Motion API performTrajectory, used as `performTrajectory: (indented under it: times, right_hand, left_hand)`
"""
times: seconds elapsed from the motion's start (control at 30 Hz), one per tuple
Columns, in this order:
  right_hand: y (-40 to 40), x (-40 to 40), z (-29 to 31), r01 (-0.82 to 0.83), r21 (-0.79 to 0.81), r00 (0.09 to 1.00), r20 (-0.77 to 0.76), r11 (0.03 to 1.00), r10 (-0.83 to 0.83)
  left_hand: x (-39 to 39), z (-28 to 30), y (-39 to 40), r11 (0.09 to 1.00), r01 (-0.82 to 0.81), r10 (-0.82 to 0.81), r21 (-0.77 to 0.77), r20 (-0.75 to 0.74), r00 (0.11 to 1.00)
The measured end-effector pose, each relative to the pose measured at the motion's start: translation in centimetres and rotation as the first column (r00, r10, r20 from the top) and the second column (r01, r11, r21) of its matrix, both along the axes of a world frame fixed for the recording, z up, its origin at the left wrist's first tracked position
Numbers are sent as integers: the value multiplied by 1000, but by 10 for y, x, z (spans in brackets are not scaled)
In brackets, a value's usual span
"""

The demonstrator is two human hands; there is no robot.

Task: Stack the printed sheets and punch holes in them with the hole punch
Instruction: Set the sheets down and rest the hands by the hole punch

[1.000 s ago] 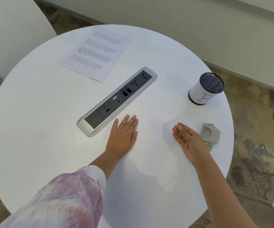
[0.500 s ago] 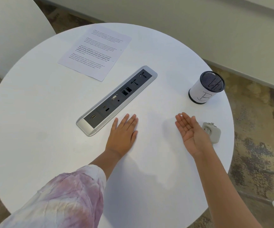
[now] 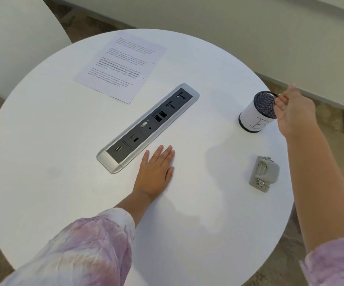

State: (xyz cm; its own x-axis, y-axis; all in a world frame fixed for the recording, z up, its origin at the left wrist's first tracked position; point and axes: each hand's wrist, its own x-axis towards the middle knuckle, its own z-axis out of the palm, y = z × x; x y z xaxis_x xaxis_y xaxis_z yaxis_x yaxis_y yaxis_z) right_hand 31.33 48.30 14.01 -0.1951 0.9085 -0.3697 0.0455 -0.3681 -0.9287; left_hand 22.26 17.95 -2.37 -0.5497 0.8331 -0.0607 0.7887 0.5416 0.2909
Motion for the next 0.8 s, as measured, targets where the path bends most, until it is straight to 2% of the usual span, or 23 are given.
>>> performTrajectory:
  times: [0.1,0.2,0.23,0.27,0.3,0.37,0.43,0.5,0.57,0.7,0.8]
  right_hand:
    - [3,-9,-6,-19,11,993,121,1000,17]
    - [8,-10,-14,-9,5,983,183,1000,8]
    - [7,-8,-14,-50,2,983,176,999,49]
    - [2,-5,-13,-78,32,986,153,996,72]
    - [-5,0,-15,-132,156,969,227,979,94]
    - [-16,4,-18,-192,293,954,281,937,107]
    - [-29,10,-28,-357,392,875,459,848,156]
    - [-45,18,-47,-489,406,775,608,772,171]
    - [-67,28,-66,-602,345,684,688,720,242]
    - [-113,50,-103,-721,83,504,745,688,437]
    - [-145,64,-125,-800,5,350,816,600,460]
  left_hand:
    - [0,-1,0,1000,5,-5,3,1,1000]
    - [1,-1,1,1000,4,-4,27,-4,1000]
    - [1,-1,1,999,3,-3,34,-7,1000]
    - [1,-1,1,999,5,-5,36,-9,1000]
    - [1,-1,1,999,8,-7,37,-11,1000]
    - [0,-1,1,999,9,-8,37,-13,1000]
    - [1,-1,1,999,8,-7,32,-18,1000]
    - [1,-2,0,1000,7,-7,24,-18,1000]
    - [1,-3,0,1000,10,-10,22,-20,1000]
    - [-1,-3,0,1000,7,-7,13,-6,1000]
    - [-1,0,0,1000,15,-15,6,-11,1000]
